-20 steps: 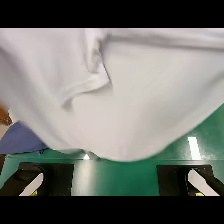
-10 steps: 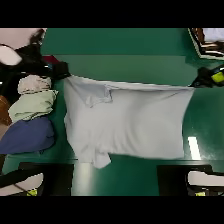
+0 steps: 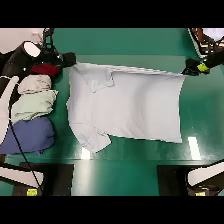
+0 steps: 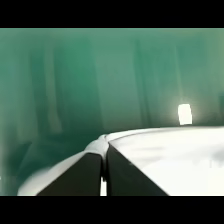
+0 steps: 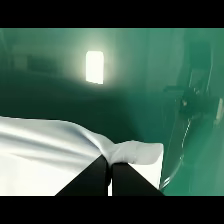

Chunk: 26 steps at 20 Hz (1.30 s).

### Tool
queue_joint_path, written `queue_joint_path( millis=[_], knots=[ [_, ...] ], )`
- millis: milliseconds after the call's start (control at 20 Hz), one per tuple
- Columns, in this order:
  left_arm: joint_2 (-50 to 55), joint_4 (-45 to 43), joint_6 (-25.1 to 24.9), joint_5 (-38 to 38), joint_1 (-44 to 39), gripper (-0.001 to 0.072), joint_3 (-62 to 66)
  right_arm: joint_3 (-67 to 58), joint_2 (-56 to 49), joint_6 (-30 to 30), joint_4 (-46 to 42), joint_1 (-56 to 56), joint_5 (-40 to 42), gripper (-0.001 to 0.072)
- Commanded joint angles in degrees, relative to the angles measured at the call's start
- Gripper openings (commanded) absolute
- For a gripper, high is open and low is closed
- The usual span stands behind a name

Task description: Fold the shirts.

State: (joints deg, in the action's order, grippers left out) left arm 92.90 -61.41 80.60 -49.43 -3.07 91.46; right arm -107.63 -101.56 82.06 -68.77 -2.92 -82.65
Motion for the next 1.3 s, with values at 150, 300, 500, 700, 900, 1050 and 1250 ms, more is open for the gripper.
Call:
queue_joint_path(
  millis=[150,300,500,700,900,1050,1250],
  knots=[
    [0.9,-2.01,-3.26,-14.95,0.98,0.002,-5.57,15.58,7.54,-0.09,-2.29,2.86,5.2,0.0012],
    [0.9,-2.03,-3.21,-13.11,0.98,0.002,-12.28,23.78,9.94,-0.07,-2.29,5.16,8.15,0.0013],
    [0.31,-2.67,-2.4,-14.1,0.98,0.0284,-13.9,29.94,11.67,0.02,0.2,5.88,9.44,0.0092],
    [-7.28,-7.43,0.39,-17.86,1.05,0.0541,-14.95,30.36,15.85,-2.32,4.48,2.54,3.91,0.0454],
    [-20.98,-11.19,4.72,-20.02,1.03,0.0541,-32.13,37.9,27.34,-2.69,4.81,-1.7,0.17,0.0451],
    [-30.21,-4.66,4.94,-19.02,1.03,0.054,-47.32,44.37,34.53,-2.69,4.9,-3.37,1.11,0.0451],
    [-33.51,2.73,4.39,-15.76,1.03,0.0541,-58.05,49.13,39.69,-2.69,4.9,-3.34,2.99,0.0451]
  ],
)
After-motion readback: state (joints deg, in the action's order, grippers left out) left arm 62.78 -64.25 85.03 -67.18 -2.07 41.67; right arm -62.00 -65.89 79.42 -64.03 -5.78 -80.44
